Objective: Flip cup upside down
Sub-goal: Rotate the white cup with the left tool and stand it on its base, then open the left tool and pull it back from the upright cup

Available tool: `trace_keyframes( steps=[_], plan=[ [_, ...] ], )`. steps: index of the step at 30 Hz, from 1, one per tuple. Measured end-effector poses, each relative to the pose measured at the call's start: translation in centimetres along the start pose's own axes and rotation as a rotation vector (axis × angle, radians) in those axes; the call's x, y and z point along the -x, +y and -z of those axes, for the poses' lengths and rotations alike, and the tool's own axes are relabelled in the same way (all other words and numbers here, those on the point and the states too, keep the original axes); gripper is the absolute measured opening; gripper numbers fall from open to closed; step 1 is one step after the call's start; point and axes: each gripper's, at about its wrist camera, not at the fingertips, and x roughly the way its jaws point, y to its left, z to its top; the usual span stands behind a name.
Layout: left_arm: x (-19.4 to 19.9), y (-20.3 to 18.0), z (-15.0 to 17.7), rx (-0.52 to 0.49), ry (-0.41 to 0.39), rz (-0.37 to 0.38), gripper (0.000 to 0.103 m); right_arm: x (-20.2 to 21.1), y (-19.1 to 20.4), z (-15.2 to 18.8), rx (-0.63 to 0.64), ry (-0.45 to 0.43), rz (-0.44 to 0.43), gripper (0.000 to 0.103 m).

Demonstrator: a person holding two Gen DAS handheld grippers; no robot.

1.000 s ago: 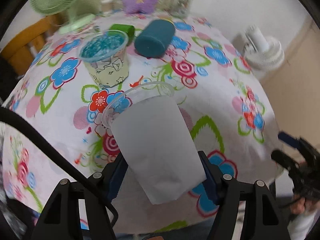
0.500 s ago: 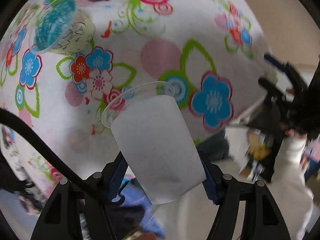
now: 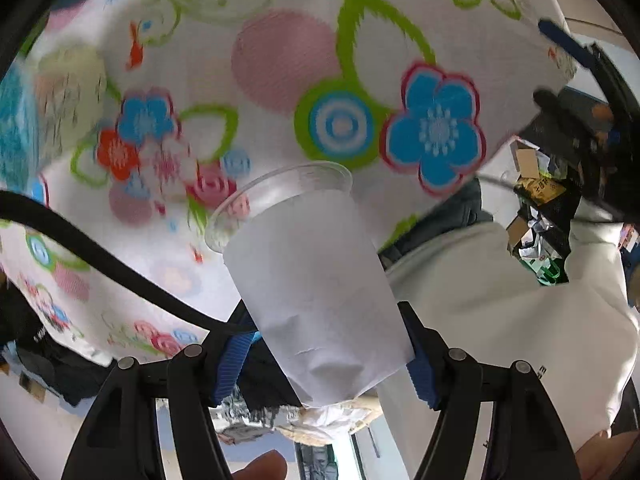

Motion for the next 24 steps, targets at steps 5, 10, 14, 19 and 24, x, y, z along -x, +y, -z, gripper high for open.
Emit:
trace_keyframes(
  steps=[5, 10, 14, 19, 24],
  plan=[
    [0.7, 0.2, -1.6, -0.013, -0.059, 0.056, 0.089, -0.1, 0.0, -0.1, 0.012, 0.001, 0.009, 0.077],
    [0.8, 0.8, -2.1, -0.012, -0.105, 0.04, 0.103, -0.5, 0.5, -0.6, 0.027, 0.001, 0.007, 0.077],
    [1.1, 1.2, -0.8, -0.006, -0.149, 0.026, 0.103, -0.9, 1.1, -1.0, 0.049, 0.007, 0.01, 0.077],
    [1.9, 1.8, 1.9, 0.032, -0.254, -0.055, 0.103, -1.1, 2.2, -1.7, 0.08, 0.004, 0.015, 0.077],
    [2.7, 2.1, 5.6, 0.144, -0.433, -0.298, 0.103, -1.0, 3.7, -2.2, 0.118, -0.014, 0.022, 0.077]
  ],
)
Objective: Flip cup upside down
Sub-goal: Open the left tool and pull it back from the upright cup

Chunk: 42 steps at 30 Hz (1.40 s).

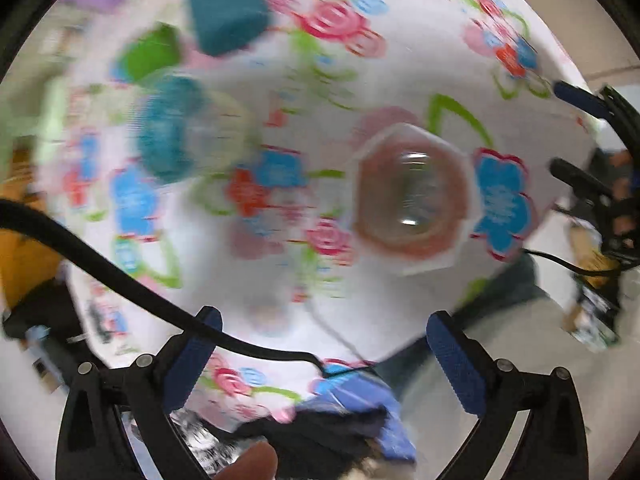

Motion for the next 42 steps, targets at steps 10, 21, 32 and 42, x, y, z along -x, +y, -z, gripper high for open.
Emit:
trace_keyframes(
  steps=[10, 21, 32, 42],
  plan=[
    [3.9, -1.2, 8.0, 0.242, -0.529, -0.12, 0.103, 0.8, 3.7, -1.6, 0.018, -0.149, 0.056, 0.077],
    [4.9, -0.9, 16.4, 0.683, -1.024, -0.153, 0.103, 4.0, 9.0, -1.9, 0.026, -0.355, 0.154, 0.077],
    [2.8, -1.6, 23.2, 0.935, -1.181, -0.184, 0.103, 7.5, 13.6, -0.7, 0.035, -0.51, 0.223, 0.093],
    [1.5, -2.9, 26.8, 0.989, -1.26, -0.223, 0.103, 7.9, 17.5, 2.1, 0.079, -0.568, 0.263, 0.098]
  ],
)
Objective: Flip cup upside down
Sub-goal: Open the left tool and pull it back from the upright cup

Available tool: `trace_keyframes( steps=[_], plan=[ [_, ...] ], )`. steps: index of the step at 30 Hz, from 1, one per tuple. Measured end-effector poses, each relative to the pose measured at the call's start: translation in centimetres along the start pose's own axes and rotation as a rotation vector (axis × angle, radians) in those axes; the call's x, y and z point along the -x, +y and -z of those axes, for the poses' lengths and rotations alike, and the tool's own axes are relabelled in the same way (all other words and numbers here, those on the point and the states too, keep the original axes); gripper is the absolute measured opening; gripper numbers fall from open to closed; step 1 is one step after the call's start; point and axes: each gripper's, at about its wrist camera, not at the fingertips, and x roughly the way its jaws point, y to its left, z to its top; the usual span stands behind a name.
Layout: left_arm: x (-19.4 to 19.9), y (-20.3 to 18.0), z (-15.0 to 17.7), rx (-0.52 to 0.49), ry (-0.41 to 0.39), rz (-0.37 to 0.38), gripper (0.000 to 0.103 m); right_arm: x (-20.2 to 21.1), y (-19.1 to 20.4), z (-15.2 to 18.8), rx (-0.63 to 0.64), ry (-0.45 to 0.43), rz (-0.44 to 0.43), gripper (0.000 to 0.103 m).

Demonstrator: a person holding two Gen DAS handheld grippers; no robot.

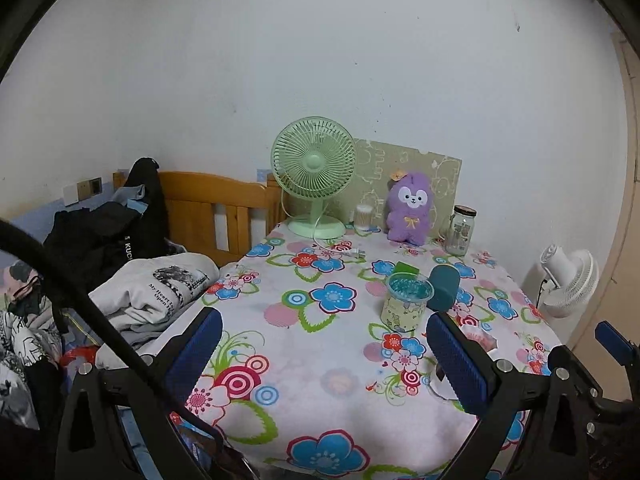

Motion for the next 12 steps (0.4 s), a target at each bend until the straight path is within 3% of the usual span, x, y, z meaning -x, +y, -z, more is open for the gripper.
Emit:
trace_keyframes(
  steps=[12],
  plan=[
    [0.9, -0.5, 0.4, -0.018, -0.021, 0.012, 0.103, 1.1, -0.2, 0.2, -0.024, -0.02, 0.015, 0.101]
  ],
)
